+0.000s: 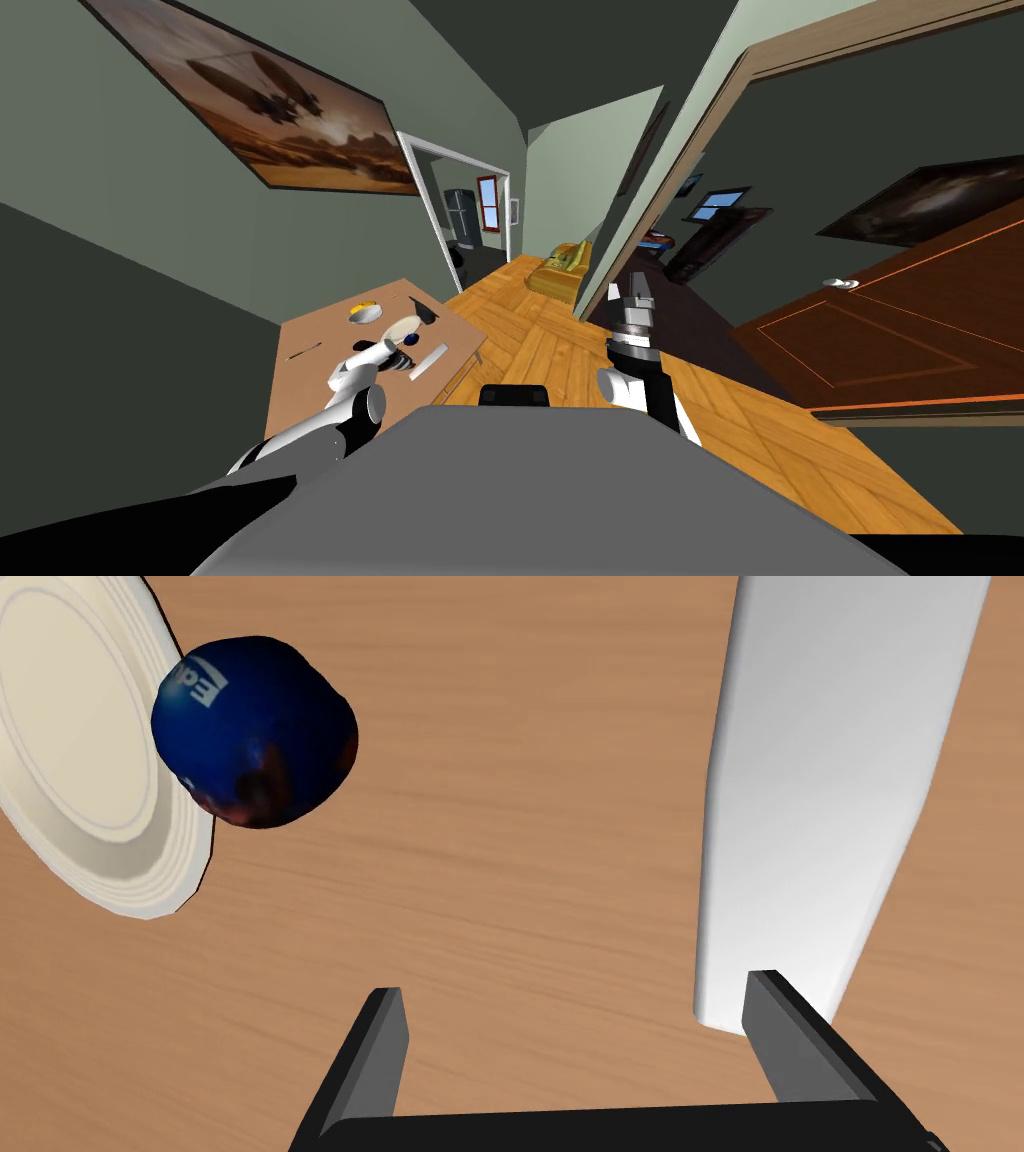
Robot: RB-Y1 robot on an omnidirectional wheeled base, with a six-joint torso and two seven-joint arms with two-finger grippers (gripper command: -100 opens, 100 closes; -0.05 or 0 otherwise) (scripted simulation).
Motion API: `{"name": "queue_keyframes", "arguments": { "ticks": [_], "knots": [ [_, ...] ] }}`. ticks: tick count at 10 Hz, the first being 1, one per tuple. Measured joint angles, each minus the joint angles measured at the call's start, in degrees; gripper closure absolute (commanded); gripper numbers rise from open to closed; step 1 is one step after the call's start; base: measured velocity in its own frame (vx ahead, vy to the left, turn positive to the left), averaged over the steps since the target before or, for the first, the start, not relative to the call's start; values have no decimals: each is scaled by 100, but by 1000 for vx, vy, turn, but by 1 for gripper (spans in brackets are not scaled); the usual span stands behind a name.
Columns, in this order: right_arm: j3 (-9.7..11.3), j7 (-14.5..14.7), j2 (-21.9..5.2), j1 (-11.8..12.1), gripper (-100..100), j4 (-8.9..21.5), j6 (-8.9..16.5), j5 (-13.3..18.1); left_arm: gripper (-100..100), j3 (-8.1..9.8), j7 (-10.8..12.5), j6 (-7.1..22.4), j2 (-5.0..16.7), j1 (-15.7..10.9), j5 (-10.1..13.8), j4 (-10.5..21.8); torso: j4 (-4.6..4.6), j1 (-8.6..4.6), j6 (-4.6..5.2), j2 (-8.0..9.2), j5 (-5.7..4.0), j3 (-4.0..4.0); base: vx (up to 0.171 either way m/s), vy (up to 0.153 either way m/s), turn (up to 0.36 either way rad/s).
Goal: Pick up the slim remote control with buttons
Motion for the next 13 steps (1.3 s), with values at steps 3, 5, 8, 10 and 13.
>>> {"name": "queue_keyframes", "arguments": {
  "ticks": [3, 5, 8, 10, 13],
  "knots": [
    [0, 0, 0, 0, 0, 0, 0, 0, -100, 83, -18, 202, 153, -232, 11, 699, 0, 2, 0, -1, 1, -1, -2, 20, -164],
    [-1, 0, 0, 1, 0, 0, 0, 0, -100, 98, -22, 288, 202, -311, 3, 953, -1, -2, -8, -1, 0, -1, 1, 6, -46],
    [0, 0, 0, 1, 0, 0, 0, 0, -100, 141, 5, 597, 197, -296, -13, 1058, -1, -1, -4, -1, 0, -1, 3, 15, -98],
    [-1, 0, 0, 1, 0, 0, 0, 0, -100, 137, 27, 681, 222, -358, -34, 1192, -1, -2, -7, -2, -1, -1, 6, 13, -67],
    [-1, 0, 0, 1, 0, 0, 0, 0, -100, 145, 5, 793, 287, -436, -58, 1506, -1, 5, -6, -5, 1, -3, 12, 32, -92]
  ]
}}
